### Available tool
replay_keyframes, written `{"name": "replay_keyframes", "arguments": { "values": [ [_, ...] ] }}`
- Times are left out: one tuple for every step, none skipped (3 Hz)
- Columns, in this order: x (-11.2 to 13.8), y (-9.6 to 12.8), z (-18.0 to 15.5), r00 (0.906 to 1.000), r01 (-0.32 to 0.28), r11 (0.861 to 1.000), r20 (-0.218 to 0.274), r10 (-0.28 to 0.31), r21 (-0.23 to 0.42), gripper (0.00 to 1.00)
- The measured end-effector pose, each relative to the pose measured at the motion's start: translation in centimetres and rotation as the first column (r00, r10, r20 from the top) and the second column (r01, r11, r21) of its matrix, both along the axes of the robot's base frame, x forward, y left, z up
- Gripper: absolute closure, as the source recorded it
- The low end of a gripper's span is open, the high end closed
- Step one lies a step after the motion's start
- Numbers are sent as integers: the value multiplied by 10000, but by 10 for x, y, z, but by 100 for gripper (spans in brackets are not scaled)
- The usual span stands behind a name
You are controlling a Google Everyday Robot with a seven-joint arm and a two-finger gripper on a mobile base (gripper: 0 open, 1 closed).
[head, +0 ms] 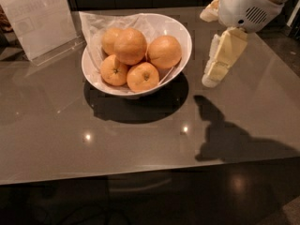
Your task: Pick orange from white bowl
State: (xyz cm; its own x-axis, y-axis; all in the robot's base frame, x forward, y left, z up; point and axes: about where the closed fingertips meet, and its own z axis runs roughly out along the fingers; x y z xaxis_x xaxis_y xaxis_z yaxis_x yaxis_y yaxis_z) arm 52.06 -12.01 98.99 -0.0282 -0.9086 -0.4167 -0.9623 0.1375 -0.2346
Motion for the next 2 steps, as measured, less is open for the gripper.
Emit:
{"name": "replay_keyframes", "arguments": {
  "values": [
    [18,23,-12,9993,-285,9963,-204,303,808,0],
    [39,58,-27,9946,-791,9851,-542,883,1527,0]
  ]
}}
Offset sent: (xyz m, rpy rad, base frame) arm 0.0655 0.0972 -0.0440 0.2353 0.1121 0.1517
